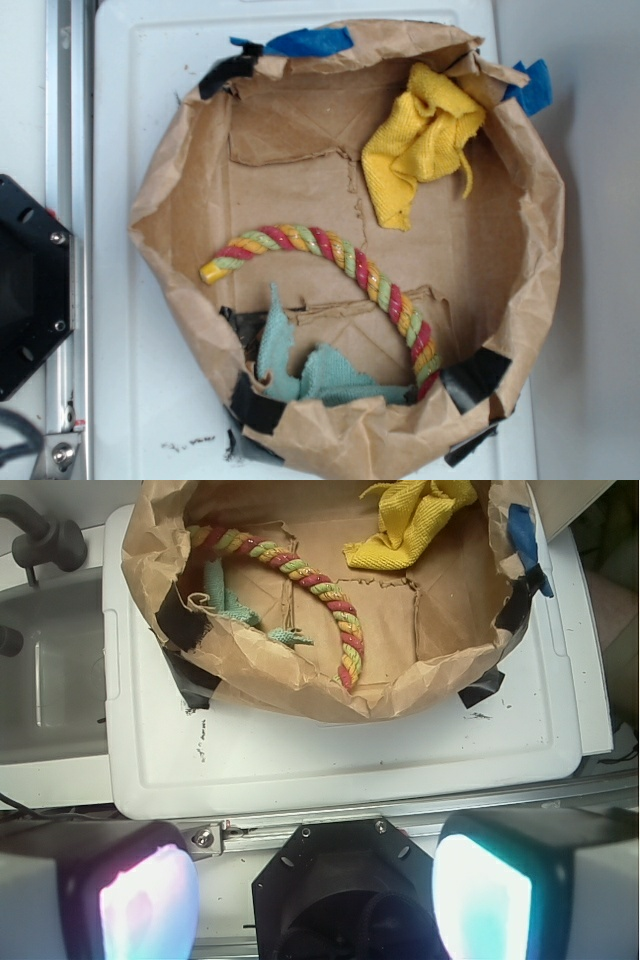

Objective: Grab the multicolored rope.

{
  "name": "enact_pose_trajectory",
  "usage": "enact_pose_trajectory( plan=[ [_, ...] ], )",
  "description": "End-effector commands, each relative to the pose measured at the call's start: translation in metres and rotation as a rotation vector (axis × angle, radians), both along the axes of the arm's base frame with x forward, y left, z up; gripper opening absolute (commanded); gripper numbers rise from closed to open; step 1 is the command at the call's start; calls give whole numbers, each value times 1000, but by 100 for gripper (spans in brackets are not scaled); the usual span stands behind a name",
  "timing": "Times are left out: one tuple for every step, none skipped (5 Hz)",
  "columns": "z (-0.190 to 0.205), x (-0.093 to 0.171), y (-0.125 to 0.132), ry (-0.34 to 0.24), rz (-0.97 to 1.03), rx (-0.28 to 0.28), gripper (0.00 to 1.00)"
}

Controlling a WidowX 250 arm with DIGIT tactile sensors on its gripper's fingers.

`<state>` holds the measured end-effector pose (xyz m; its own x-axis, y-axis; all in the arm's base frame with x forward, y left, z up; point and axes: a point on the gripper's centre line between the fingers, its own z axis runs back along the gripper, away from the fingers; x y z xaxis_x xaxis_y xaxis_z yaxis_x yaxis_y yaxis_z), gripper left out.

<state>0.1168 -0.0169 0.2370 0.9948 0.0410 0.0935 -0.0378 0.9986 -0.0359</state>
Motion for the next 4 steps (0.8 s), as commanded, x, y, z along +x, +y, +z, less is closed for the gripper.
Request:
enact_pose_trajectory(
  plan=[
    [0,0,0,0,0,0,100],
    [-5,45,1,16,-54,-12,100],
    [-12,78,6,45,-148,-54,100],
    [-17,95,-4,-12,-335,-115,100]
  ],
)
